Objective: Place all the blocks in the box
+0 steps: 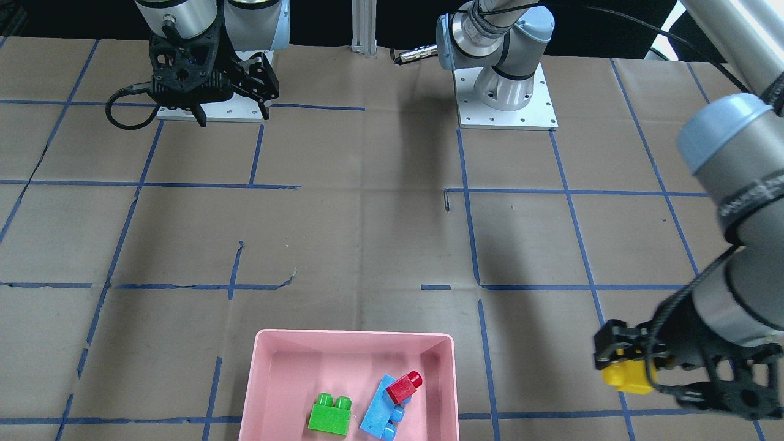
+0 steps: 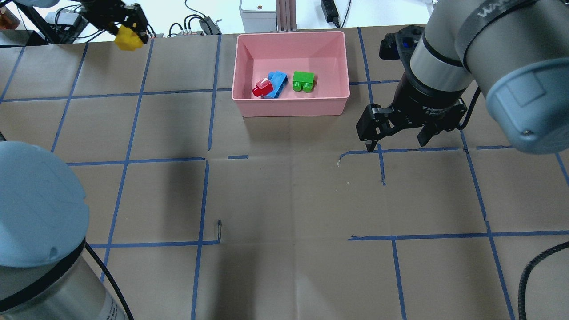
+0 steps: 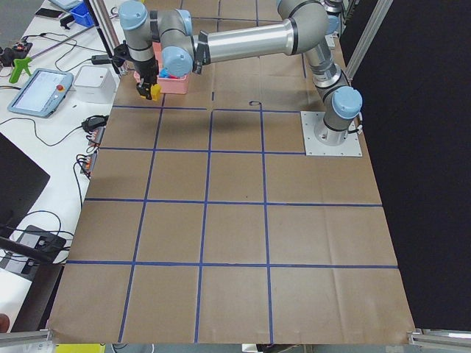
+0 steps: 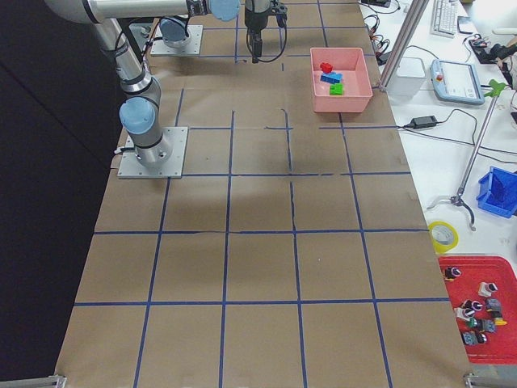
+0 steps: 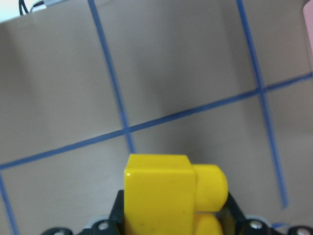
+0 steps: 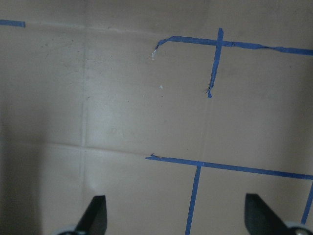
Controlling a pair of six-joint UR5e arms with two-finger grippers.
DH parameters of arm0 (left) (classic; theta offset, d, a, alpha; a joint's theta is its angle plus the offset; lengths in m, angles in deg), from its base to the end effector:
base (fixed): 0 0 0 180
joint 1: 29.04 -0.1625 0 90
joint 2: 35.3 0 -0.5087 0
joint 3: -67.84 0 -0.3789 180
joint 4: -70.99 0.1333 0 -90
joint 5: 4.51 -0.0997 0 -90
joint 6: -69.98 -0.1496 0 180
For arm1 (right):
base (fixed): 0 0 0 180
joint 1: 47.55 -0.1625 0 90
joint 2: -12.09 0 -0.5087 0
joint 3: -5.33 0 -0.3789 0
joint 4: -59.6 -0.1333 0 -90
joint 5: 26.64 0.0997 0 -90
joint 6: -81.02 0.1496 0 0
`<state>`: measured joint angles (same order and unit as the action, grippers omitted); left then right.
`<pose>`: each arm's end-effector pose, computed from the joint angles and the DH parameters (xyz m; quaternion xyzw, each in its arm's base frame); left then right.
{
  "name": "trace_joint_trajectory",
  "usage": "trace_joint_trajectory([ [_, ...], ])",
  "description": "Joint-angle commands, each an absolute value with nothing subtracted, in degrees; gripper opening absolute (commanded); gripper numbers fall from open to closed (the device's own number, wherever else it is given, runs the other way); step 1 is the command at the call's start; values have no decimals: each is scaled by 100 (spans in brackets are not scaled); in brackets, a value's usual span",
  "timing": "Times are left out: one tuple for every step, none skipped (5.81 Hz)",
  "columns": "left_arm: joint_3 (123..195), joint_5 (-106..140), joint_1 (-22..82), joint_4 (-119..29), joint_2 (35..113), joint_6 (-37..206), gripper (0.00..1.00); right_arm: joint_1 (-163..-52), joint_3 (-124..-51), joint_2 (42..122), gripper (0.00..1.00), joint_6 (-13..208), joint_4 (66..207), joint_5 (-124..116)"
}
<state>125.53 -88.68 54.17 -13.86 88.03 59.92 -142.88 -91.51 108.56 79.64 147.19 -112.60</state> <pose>-0.0566 -0.7807 0.4395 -0.0303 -0.9976 0.0430 0.0450 0.1817 -0.3988 0.5116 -0.0576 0.9974 0.0254 0.0344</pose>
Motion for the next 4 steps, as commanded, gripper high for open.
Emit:
trace_joint_trajectory([
  [12131, -8695, 6573, -1278, 9115, 8271, 19, -14291, -9187, 10816, 100, 7961, 15080, -11251],
  [11728, -8773, 6919, -1251, 9604, 8733, 19, -14291, -9188, 10807, 100, 7961, 15109, -11233],
  [11663, -8835, 7009, -668, 10096, 8842, 19, -14291, -9196, 10781, 100, 7953, 15126, -11233],
  [11653, -8844, 7027, -62, 10554, 8843, 19, -14291, -9196, 10781, 100, 7953, 15135, -11224],
])
